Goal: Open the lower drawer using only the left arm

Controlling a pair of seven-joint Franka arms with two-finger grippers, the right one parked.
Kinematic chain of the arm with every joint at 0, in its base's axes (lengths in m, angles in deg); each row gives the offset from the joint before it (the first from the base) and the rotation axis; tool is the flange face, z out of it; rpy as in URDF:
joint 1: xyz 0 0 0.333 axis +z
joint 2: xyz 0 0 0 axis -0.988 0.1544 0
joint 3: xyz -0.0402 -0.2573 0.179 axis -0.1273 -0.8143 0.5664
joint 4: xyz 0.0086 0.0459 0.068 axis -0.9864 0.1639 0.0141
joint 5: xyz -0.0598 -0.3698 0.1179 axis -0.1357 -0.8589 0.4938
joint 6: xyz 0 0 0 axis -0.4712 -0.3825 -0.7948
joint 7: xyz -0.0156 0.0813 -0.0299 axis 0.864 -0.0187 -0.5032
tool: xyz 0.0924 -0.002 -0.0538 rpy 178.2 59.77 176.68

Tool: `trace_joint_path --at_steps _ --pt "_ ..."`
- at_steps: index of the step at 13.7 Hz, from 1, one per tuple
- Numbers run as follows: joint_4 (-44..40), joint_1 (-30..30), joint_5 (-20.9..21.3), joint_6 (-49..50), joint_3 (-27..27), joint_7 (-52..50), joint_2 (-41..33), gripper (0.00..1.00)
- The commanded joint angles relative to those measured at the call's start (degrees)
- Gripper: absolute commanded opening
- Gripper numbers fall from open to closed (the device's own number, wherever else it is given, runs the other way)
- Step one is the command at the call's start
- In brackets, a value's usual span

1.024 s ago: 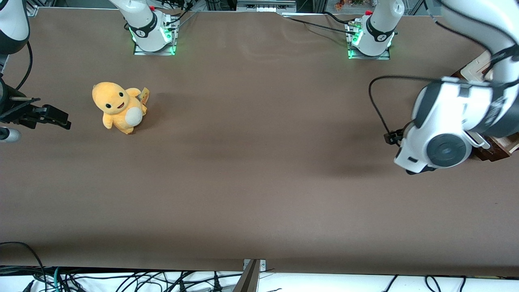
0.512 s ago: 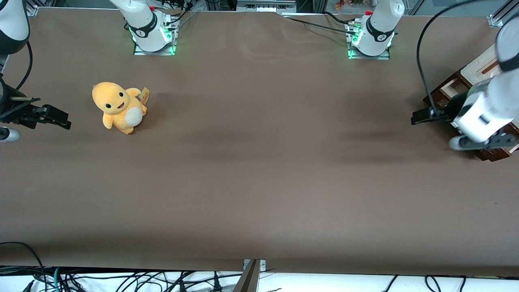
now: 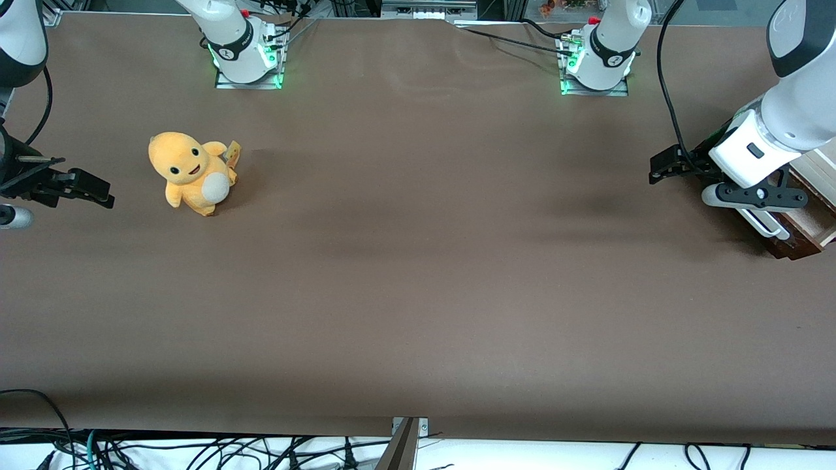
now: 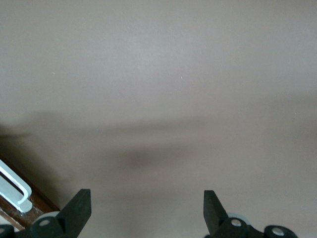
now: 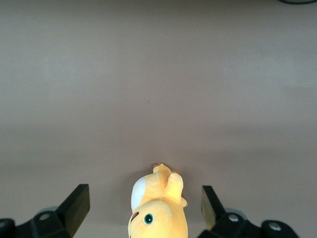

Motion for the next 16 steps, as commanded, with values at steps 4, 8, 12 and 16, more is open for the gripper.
trace_joint_path --at_steps 4,8,12,16 --pt "4.8 0.0 4.4 -3.9 0.6 1.6 -4.6 1.0" --pt "4.8 0.1 4.5 -3.9 0.6 1.2 -4.7 1.0" --pt "4.8 0.1 4.4 -3.8 0.6 1.2 -4.6 1.0" --pt "4.8 0.9 4.4 -3.8 0.6 1.3 -4.5 1.0"
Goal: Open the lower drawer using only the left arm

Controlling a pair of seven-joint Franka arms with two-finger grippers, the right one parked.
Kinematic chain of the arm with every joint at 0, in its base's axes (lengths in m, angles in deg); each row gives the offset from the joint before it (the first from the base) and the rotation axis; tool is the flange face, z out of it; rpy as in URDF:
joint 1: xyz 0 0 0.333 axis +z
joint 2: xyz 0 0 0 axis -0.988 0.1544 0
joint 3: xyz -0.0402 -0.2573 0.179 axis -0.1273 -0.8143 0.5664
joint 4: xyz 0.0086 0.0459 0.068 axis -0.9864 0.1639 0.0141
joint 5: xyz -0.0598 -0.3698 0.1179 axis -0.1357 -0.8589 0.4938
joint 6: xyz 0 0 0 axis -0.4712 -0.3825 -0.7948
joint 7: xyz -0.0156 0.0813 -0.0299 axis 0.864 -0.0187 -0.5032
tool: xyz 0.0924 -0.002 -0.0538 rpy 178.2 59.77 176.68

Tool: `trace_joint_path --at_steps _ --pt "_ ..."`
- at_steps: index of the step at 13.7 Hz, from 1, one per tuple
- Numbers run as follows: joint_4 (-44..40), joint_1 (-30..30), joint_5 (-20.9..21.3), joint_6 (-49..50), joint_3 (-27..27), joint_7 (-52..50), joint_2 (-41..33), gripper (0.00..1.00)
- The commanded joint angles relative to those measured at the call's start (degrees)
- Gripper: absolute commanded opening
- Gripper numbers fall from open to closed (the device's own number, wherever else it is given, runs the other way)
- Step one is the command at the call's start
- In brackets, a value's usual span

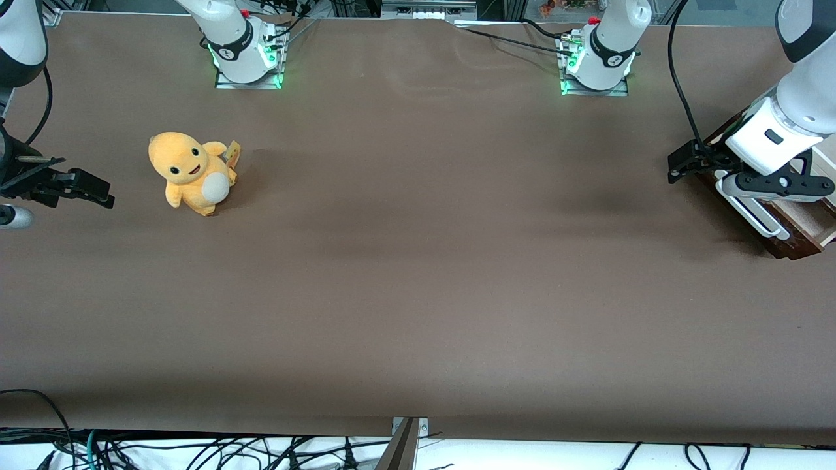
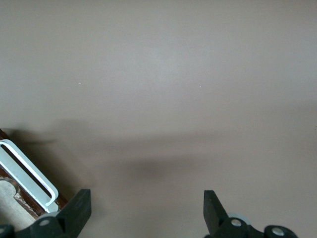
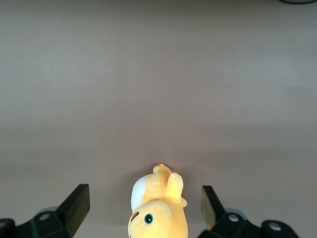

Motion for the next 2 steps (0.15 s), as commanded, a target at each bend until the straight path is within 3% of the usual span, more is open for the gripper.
trace_joint_path --at_steps 1,2 --pt "1.5 0.6 0.9 -0.9 0.0 0.7 -1.5 1.0" --pt "1.5 0.7 0.9 -0.9 0.0 0.7 -1.5 1.0"
